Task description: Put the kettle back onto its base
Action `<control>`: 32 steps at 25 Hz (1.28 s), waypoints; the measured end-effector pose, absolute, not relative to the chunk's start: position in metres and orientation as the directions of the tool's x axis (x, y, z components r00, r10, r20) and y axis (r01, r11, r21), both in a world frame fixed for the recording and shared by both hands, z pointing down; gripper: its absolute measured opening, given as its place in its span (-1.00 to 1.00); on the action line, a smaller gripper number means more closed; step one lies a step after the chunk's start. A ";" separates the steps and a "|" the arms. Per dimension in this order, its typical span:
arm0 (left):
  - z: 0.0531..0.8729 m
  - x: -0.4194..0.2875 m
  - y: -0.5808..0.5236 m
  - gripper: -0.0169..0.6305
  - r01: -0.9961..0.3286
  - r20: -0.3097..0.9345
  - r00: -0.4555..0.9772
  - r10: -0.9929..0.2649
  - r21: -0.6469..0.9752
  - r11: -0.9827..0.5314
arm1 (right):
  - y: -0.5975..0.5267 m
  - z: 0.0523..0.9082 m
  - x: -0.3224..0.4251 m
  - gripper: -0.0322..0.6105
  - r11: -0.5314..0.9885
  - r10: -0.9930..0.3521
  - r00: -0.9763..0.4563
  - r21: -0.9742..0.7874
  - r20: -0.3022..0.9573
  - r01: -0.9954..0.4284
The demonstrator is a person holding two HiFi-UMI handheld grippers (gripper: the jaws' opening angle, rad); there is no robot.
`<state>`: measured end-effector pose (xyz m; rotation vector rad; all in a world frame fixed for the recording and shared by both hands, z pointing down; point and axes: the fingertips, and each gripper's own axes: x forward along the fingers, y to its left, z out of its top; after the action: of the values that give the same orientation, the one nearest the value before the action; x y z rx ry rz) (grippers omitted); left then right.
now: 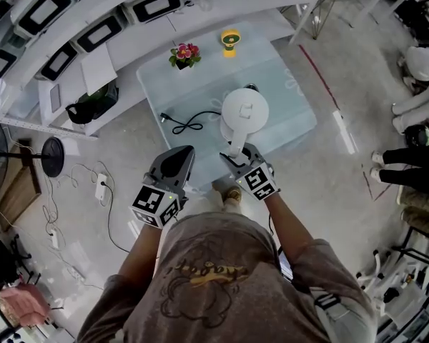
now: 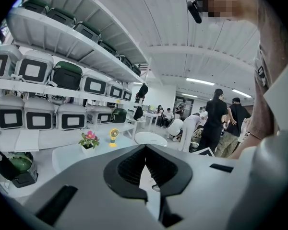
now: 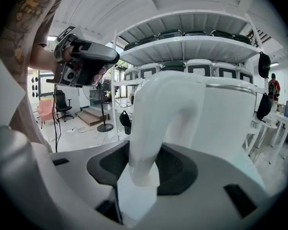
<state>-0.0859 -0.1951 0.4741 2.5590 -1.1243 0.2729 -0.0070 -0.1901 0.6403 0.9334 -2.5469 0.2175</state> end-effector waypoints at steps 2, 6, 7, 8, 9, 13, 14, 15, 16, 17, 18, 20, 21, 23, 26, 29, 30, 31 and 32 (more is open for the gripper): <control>0.472 -0.083 -0.195 -0.88 -0.734 0.298 0.678 -0.672 0.223 -0.642 | -0.184 0.639 0.002 -0.34 0.753 -0.591 -0.675 0.002 0.442 -0.658; 0.471 -0.075 -0.196 -0.88 -0.711 0.291 0.702 -0.650 0.221 -0.668 | -0.175 0.625 0.024 -0.28 0.719 -0.621 -0.651 -0.013 0.437 -0.695; 0.470 -0.072 -0.196 -0.88 -0.703 0.289 0.709 -0.643 0.218 -0.677 | -0.172 0.620 0.030 -0.28 0.707 -0.629 -0.647 -0.028 0.431 -0.706; 0.469 -0.069 -0.196 -0.88 -0.695 0.287 0.716 -0.636 0.215 -0.686 | -0.171 0.613 0.036 -0.28 0.693 -0.640 -0.643 -0.046 0.422 -0.720; 0.468 -0.065 -0.197 -0.88 -0.687 0.284 0.724 -0.629 0.213 -0.695 | -0.169 0.606 0.043 -0.28 0.677 -0.653 -0.636 -0.060 0.411 -0.734; 0.458 -0.048 -0.201 -0.88 -0.654 0.256 0.755 -0.604 0.213 -0.726 | -0.163 0.566 0.075 -0.28 0.622 -0.716 -0.594 -0.051 0.366 -0.781; 0.454 -0.044 -0.202 -0.88 -0.646 0.248 0.762 -0.599 0.210 -0.734 | -0.161 0.555 0.082 -0.28 0.609 -0.733 -0.582 -0.042 0.353 -0.792; 0.450 -0.040 -0.203 -0.88 -0.638 0.240 0.768 -0.594 0.206 -0.742 | -0.159 0.544 0.089 -0.29 0.593 -0.750 -0.568 -0.034 0.339 -0.804; 0.446 -0.036 -0.204 -0.88 -0.630 0.231 0.775 -0.589 0.202 -0.750 | -0.158 0.533 0.096 -0.29 0.576 -0.768 -0.553 -0.028 0.324 -0.817; 0.442 -0.033 -0.204 -0.88 -0.623 0.223 0.781 -0.584 0.199 -0.757 | -0.157 0.523 0.104 -0.30 0.558 -0.786 -0.537 -0.024 0.307 -0.830; 0.438 -0.030 -0.205 -0.88 -0.616 0.216 0.786 -0.579 0.196 -0.763 | -0.156 0.513 0.111 -0.31 0.539 -0.802 -0.522 -0.024 0.290 -0.842; 0.430 -0.025 -0.207 -0.88 -0.605 0.202 0.795 -0.572 0.186 -0.774 | -0.155 0.495 0.125 -0.34 0.504 -0.831 -0.494 -0.028 0.258 -0.863; 0.427 -0.023 -0.208 -0.88 -0.600 0.196 0.798 -0.570 0.181 -0.779 | -0.154 0.487 0.131 -0.35 0.487 -0.843 -0.479 -0.029 0.246 -0.873; 0.421 -0.021 -0.209 -0.88 -0.597 0.188 0.801 -0.569 0.172 -0.784 | -0.150 0.475 0.144 -0.36 0.452 -0.865 -0.446 -0.031 0.228 -0.892; 0.414 -0.023 -0.211 -0.88 -0.606 0.175 0.794 -0.582 0.163 -0.778 | -0.144 0.455 0.162 -0.36 0.378 -0.905 -0.383 -0.062 0.187 -0.924; 0.411 -0.030 -0.214 -0.88 -0.625 0.163 0.780 -0.604 0.162 -0.764 | -0.138 0.443 0.177 -0.37 0.298 -0.938 -0.311 -0.102 0.151 -0.949; 0.411 -0.032 -0.215 -0.88 -0.632 0.158 0.775 -0.612 0.159 -0.758 | -0.135 0.441 0.179 -0.39 0.280 -0.945 -0.292 -0.095 0.147 -0.955; 0.411 -0.035 -0.215 -0.88 -0.639 0.151 0.769 -0.621 0.153 -0.754 | -0.133 0.440 0.181 -0.47 0.267 -0.950 -0.276 -0.079 0.144 -0.961; 0.411 -0.037 -0.215 -0.88 -0.646 0.143 0.763 -0.630 0.143 -0.750 | -0.130 0.440 0.181 -0.54 0.257 -0.954 -0.264 -0.062 0.142 -0.964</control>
<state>-0.0367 -0.2151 0.4108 2.7744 -1.0142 0.1276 0.1812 -0.1304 0.4399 1.8583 -2.4298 0.2081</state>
